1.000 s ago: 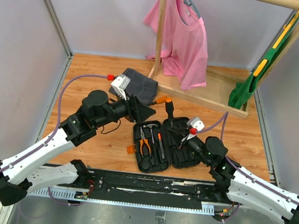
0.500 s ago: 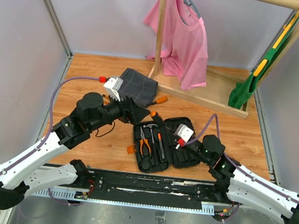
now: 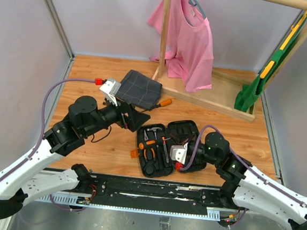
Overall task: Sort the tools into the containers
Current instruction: Pick up the screwdriver from the center of the board.
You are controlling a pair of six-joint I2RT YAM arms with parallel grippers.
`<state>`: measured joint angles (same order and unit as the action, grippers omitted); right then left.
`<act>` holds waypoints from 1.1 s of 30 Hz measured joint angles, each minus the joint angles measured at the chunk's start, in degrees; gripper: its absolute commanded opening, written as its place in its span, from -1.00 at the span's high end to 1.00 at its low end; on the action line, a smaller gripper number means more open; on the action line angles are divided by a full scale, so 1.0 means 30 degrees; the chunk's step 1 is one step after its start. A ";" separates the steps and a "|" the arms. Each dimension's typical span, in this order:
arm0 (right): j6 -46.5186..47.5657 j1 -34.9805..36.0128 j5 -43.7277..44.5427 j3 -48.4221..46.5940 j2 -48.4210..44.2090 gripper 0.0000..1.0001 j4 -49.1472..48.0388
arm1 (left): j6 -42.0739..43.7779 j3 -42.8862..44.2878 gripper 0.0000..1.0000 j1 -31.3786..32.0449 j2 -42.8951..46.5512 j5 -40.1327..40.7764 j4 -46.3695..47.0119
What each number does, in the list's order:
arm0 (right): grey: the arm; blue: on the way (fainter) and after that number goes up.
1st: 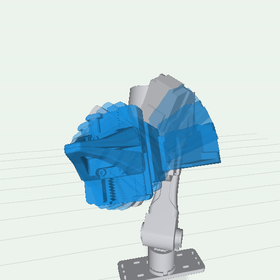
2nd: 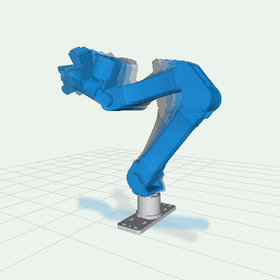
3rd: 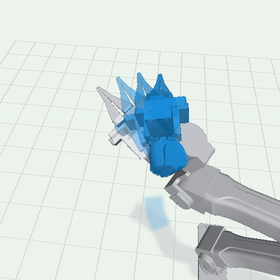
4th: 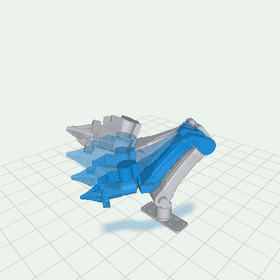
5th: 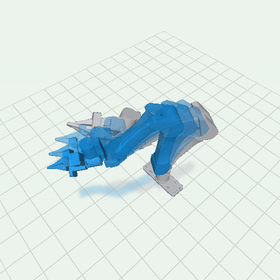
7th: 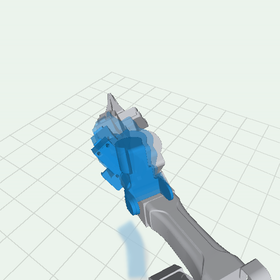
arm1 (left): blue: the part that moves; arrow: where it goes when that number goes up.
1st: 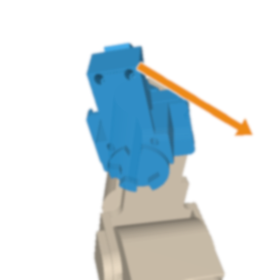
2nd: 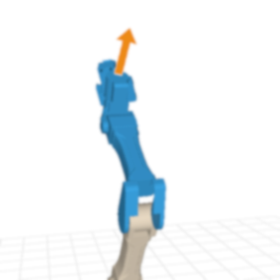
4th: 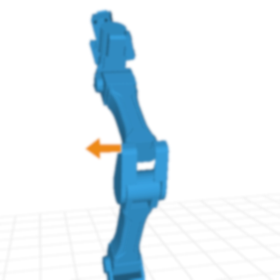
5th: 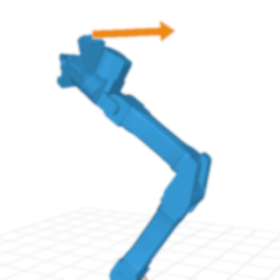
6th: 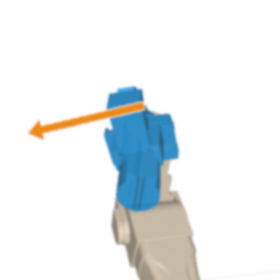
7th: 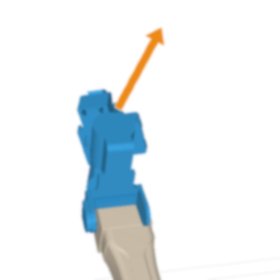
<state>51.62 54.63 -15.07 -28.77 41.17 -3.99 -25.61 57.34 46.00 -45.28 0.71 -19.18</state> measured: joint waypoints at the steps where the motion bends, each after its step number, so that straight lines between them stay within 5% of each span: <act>1: 0.0918 0.0007 -0.0007 -0.0444 0.0051 0.99 0.0634 | 0.0138 0.0087 -0.99 0.0000 -0.0029 -0.0168 -0.0124; 15: 1.0703 0.0860 0.3096 -0.2521 0.0554 0.99 0.5224 | 0.1545 0.1545 -0.98 0.0131 -0.2543 -0.3643 -0.1727; 33: 1.3704 0.1399 0.5894 -0.3104 0.0488 0.99 0.5559 | 0.2062 -0.0015 -0.81 0.4575 -0.5537 -0.2098 -0.2477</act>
<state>92.73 58.83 2.61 -38.09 42.63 12.69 -19.42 57.30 59.72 -61.89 -5.58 -26.61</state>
